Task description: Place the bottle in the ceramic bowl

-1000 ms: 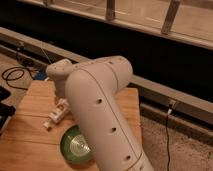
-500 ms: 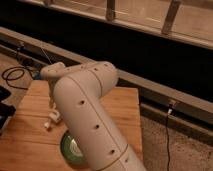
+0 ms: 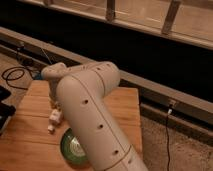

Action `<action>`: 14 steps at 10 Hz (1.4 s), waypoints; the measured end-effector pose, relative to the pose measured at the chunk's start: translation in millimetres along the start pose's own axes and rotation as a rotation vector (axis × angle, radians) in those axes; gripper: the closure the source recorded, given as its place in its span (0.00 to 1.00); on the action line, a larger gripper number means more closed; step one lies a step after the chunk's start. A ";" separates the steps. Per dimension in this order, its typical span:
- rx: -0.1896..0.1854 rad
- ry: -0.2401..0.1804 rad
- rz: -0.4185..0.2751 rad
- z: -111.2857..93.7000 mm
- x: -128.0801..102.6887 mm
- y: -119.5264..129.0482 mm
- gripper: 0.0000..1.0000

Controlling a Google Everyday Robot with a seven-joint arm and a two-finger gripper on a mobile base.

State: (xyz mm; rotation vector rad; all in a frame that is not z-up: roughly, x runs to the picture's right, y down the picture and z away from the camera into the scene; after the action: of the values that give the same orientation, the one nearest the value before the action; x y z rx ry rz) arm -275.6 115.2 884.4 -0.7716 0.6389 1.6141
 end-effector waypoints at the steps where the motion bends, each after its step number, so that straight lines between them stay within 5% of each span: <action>1: -0.018 -0.009 0.002 -4.1 0.2 -3.3 0.85; 3: -0.053 -0.017 0.003 -8.7 3.5 -7.7 0.99; 5: -0.130 -0.039 -0.004 -28.5 3.4 -19.6 1.00; 7: -0.146 -0.052 -0.008 -56.1 5.5 -26.8 1.00; 9: -0.091 -0.085 -0.058 -100.4 18.0 -17.4 1.00; 11: 0.019 -0.119 -0.093 -138.6 26.9 -22.9 1.00; 14: 0.084 -0.106 -0.134 -155.4 33.1 -52.6 1.00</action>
State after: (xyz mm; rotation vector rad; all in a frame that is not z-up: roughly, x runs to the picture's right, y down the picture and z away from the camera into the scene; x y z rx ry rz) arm -205.7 26.5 760.9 -0.6491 0.5633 1.4863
